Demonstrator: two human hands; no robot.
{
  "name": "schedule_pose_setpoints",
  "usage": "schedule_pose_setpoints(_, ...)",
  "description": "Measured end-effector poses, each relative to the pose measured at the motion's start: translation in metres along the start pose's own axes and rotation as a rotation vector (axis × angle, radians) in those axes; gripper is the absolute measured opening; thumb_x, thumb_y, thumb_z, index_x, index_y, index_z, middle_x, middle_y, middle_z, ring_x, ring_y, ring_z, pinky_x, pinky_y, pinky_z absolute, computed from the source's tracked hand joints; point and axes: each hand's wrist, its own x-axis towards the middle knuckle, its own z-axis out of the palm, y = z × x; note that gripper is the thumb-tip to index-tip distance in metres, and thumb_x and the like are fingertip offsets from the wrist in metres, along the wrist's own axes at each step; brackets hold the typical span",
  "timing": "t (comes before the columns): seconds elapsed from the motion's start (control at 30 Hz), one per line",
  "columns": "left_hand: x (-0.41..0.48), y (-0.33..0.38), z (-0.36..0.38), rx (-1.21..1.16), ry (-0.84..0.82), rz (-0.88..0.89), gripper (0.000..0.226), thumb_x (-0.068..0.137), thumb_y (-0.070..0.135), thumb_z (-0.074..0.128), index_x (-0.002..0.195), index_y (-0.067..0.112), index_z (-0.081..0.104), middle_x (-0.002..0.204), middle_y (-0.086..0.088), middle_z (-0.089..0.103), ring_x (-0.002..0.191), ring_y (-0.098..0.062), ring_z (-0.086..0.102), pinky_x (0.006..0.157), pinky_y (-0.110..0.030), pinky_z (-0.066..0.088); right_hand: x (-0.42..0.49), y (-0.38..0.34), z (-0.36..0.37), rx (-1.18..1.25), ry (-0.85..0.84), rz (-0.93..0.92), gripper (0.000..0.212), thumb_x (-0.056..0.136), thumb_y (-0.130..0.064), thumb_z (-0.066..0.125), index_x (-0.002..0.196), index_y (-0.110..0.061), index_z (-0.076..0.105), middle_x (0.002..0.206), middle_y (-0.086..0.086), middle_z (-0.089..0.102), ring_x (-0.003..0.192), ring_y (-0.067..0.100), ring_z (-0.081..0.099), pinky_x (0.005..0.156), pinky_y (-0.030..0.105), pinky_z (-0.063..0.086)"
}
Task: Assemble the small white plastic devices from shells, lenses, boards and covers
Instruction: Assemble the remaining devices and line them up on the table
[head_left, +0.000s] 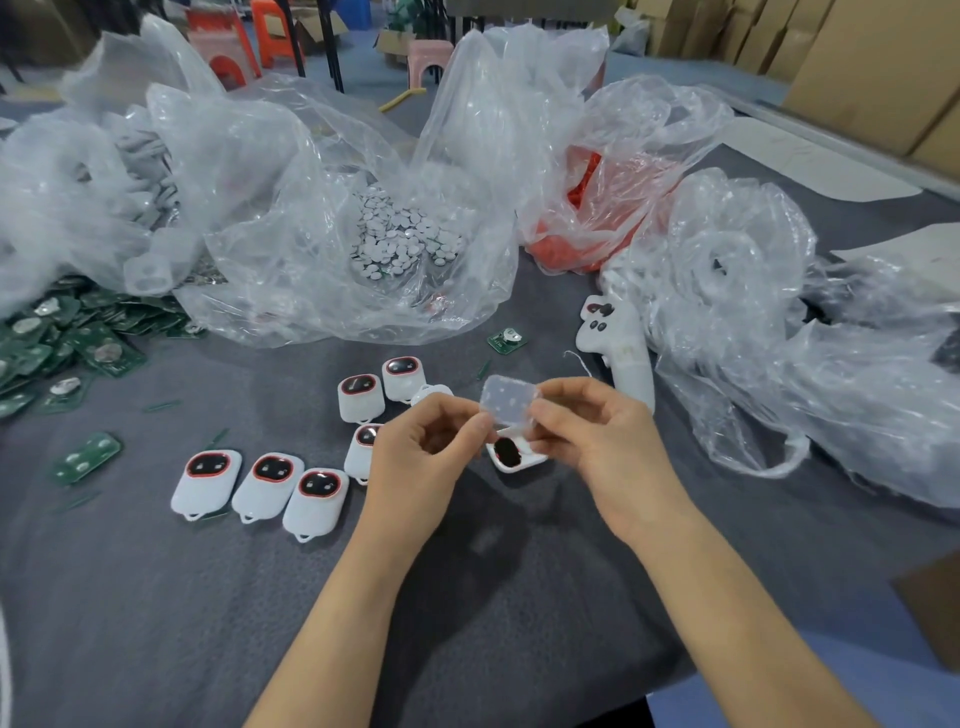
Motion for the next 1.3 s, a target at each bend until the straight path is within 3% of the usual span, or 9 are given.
schedule_pose_setpoints(0.13, -0.004, -0.008, -0.001, 0.443, -0.094, 0.127, 0.035, 0.076, 0.027, 0.078, 0.097, 0.045, 0.056, 0.091, 0.019, 0.063, 0.086, -0.001, 0.056, 0.076, -0.012, 0.042, 0.013, -0.013, -0.017, -0.205, -0.010, -0.015, 0.015, 0.084, 0.006, 0.064, 0.079, -0.007, 0.069, 0.057, 0.000, 0.065, 0.052, 0.007, 0.059, 0.053, 0.018, 0.053)
schedule_pose_setpoints(0.23, -0.004, -0.012, 0.000, 0.693, -0.182, 0.219, 0.054, 0.071, 0.033, 0.080, 0.118, 0.038, 0.054, 0.100, 0.020, 0.054, 0.096, -0.006, 0.048, 0.087, -0.024, 0.039, 0.019, -0.015, -0.023, -0.356, -0.092, 0.034, 0.012, 0.084, 0.005, 0.065, 0.080, -0.005, 0.070, 0.058, 0.001, 0.065, 0.049, 0.005, 0.057, 0.050, 0.016, 0.050)
schedule_pose_setpoints(0.3, -0.003, -0.013, 0.001, 0.717, -0.197, 0.215, 0.064, 0.071, 0.031, 0.081, 0.128, 0.030, 0.053, 0.103, 0.019, 0.055, 0.100, -0.009, 0.049, 0.090, -0.032, 0.041, 0.021, -0.012, -0.025, -0.451, -0.125, 0.054, 0.012, 0.084, 0.004, 0.066, 0.079, -0.006, 0.070, 0.059, 0.002, 0.064, 0.048, 0.005, 0.056, 0.048, 0.015, 0.047)
schedule_pose_setpoints(0.5, -0.003, -0.014, 0.001, 0.664, -0.190, 0.185, 0.076, 0.072, 0.024, 0.081, 0.138, 0.029, 0.043, 0.104, 0.018, 0.060, 0.103, -0.011, 0.051, 0.093, -0.036, 0.042, 0.026, -0.003, -0.022, -0.540, -0.152, 0.089, 0.015, 0.084, 0.003, 0.065, 0.076, -0.009, 0.070, 0.057, 0.000, 0.063, 0.047, 0.005, 0.056, 0.047, 0.014, 0.046)
schedule_pose_setpoints(0.87, -0.004, -0.014, 0.001, 0.662, -0.214, 0.194, 0.071, 0.074, 0.027, 0.080, 0.136, 0.030, 0.046, 0.105, 0.014, 0.060, 0.101, -0.008, 0.053, 0.089, -0.040, 0.045, 0.027, 0.001, -0.020, -0.584, -0.138, 0.037, 0.018, 0.082, -0.002, 0.067, 0.071, -0.016, 0.070, 0.059, 0.005, 0.064, 0.047, 0.005, 0.056, 0.045, 0.016, 0.044)
schedule_pose_setpoints(1.03, -0.004, -0.014, 0.001, 0.665, -0.215, 0.206, 0.065, 0.073, 0.028, 0.080, 0.131, 0.030, 0.051, 0.103, 0.016, 0.059, 0.100, -0.008, 0.053, 0.088, -0.040, 0.045, 0.023, 0.002, -0.016, -0.743, -0.105, -0.047, 0.012, 0.080, -0.007, 0.069, 0.076, -0.018, 0.067, 0.061, 0.003, 0.067, 0.047, 0.005, 0.056, 0.047, 0.017, 0.044)
schedule_pose_setpoints(1.3, -0.001, -0.017, 0.003, 0.640, -0.201, 0.236, 0.022, 0.069, 0.025, 0.084, 0.080, 0.024, 0.065, 0.095, 0.009, 0.059, 0.094, -0.013, 0.056, 0.077, -0.045, 0.046, 0.017, 0.005, -0.010, -0.897, -0.069, -0.206, 0.017, 0.081, -0.012, 0.070, 0.071, -0.021, 0.060, 0.063, -0.003, 0.063, 0.055, 0.009, 0.054, 0.059, 0.027, 0.048)
